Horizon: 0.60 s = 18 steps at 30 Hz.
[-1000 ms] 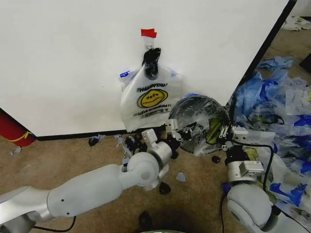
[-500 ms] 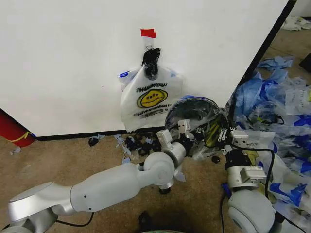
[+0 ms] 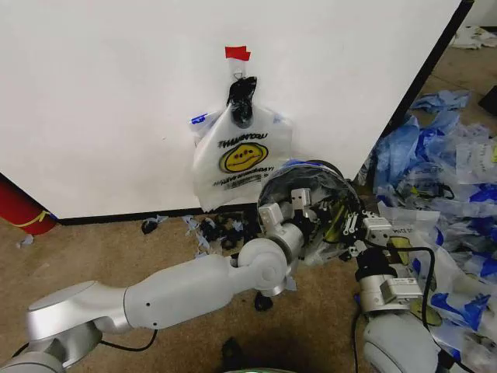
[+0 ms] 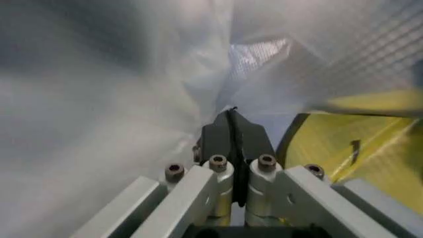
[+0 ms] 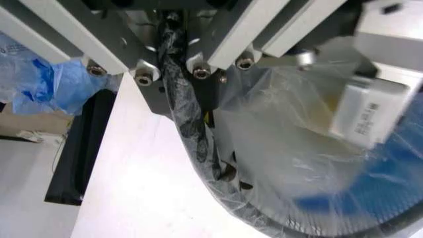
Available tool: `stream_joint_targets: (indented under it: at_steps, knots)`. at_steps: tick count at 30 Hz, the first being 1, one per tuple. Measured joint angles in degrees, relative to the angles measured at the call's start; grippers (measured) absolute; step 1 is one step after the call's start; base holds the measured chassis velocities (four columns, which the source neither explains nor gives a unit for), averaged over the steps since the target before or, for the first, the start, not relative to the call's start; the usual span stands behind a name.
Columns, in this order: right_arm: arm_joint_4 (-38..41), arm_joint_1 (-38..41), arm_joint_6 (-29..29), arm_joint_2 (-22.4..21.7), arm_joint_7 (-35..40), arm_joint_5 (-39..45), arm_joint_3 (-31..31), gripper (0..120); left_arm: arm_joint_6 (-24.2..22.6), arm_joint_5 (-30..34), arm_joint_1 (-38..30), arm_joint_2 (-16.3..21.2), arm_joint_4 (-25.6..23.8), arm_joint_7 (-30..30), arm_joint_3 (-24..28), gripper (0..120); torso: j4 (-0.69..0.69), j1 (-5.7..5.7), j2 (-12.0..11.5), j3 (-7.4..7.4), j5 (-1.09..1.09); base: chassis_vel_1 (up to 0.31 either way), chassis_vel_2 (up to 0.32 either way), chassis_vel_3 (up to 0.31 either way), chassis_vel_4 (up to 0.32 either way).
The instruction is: Pick up the garbage bag from the wall and place it over the trash bin.
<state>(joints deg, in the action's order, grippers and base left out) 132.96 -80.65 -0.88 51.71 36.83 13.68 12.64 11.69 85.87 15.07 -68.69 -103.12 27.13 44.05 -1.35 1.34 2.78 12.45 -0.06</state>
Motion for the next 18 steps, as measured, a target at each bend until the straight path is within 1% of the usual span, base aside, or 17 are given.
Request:
stream_joint_targets:
  at_steps: [3, 5, 14, 18]
  knots:
    - [0.3, -0.6, 0.2, 0.0, -0.3, -0.9, 0.0, 0, 0.2, -0.3, -0.7, -1.0, 1.1, 0.8, 0.9, 0, 0.0, 0.0, 0.0, 0.0, 0.0, 0.0, 0.0, 0.0, 0.0]
    - [0.1, -0.8, 0.5, 0.0, -0.3, -1.4, 0.1, 0, 0.2, -0.6, -1.4, -1.5, 1.6, 2.4, 1.3, 0, -0.01, 0.0, 0.0, 0.0, 0.0, 0.0, 0.0, 0.0, 0.0]
    - [-2.3, -0.2, 0.9, 0.4, 0.3, -2.7, 0.0, 0, -0.7, 0.2, -4.3, -0.8, 0.7, 7.1, 3.0, 0, 0.0, 0.0, 0.0, 0.0, 0.0, 0.0, 0.0, 0.0, 0.0]
    - [-3.6, 0.2, 0.9, 0.8, 1.6, -2.8, 0.5, 0, -1.6, 1.6, -6.3, -1.0, 0.6, 11.5, 4.2, 0, 0.0, 0.0, 0.0, 0.0, 0.0, 0.0, 0.0, 0.0, 0.0]
